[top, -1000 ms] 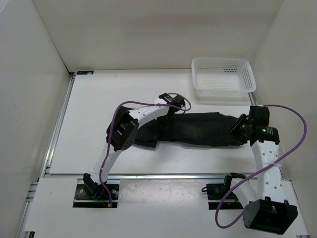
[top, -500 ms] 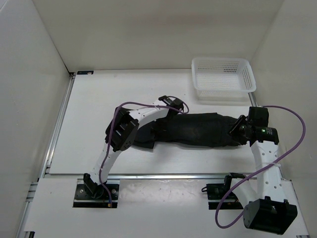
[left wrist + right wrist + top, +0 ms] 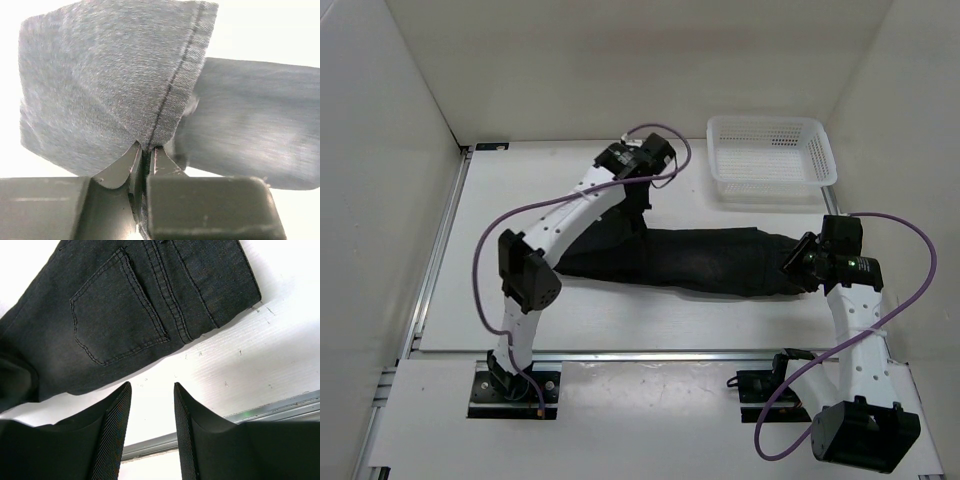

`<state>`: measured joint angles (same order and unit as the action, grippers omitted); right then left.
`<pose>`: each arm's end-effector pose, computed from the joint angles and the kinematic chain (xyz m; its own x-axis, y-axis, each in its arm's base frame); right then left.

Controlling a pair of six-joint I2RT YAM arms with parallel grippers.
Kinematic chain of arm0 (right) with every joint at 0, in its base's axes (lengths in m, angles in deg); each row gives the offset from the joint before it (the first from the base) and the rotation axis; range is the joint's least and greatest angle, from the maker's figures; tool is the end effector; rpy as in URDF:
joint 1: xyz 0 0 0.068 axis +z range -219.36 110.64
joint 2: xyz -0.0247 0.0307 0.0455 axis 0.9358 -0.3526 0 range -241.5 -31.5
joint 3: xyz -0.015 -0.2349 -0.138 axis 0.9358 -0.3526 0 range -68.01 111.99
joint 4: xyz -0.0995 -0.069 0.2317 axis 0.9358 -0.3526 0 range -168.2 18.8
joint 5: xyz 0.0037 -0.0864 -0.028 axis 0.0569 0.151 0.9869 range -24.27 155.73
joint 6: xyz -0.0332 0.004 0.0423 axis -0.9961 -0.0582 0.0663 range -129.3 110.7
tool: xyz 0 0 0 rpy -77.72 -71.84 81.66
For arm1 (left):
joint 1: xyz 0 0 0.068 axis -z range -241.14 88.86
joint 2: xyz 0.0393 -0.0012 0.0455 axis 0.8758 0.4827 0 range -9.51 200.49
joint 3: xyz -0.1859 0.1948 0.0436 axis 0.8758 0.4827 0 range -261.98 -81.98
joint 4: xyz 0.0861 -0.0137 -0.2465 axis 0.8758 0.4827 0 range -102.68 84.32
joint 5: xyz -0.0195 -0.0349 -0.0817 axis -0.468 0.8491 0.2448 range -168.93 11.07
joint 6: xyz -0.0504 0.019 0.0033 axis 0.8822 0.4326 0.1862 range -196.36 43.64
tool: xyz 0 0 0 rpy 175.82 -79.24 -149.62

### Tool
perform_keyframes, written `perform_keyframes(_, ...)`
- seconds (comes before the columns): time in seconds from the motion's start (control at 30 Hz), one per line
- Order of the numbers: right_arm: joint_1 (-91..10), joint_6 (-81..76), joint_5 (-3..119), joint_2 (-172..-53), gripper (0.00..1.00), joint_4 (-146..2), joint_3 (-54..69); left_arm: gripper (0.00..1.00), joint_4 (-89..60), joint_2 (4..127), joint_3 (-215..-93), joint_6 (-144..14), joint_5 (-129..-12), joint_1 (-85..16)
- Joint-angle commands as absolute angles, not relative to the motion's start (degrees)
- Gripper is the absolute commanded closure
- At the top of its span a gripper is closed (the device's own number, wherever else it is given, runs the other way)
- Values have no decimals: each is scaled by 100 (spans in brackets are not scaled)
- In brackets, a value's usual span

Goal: Fold and stack the trousers
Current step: Fold the trousers

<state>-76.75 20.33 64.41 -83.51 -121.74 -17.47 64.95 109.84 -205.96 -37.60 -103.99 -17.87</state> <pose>0.1701 -0.0213 0.2889 -0.6227 0.5791 -0.5262 0.4860 0.8133 0.3200 0.3160 -0.2768 0.3214 -0.8752 0.0449 -0.4816 -0.0222 0.9909 0.1327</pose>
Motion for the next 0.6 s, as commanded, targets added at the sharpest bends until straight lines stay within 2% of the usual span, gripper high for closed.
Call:
perform_keyframes(0.0, -7691, 1944, 6371, -8301, 55, -12094, -1757, 90, 6705, 10544, -20969, -3892, -9915, -1693)
perform_keyframes(0.5, -7691, 1944, 6371, -8195, 55, -12147, -1809, 88, 6106, 11494, -20564, -3795, -9326, -1429)
perform_keyframes(0.53, -7691, 1944, 6371, -8195, 55, -12147, -1809, 80, 6106, 11494, -20564, -3796, -9325, -1429)
perform_keyframes(0.57, -7691, 1944, 6371, -8195, 55, -12147, -1809, 48, 6106, 11572, -20564, -3848, -9247, -1429)
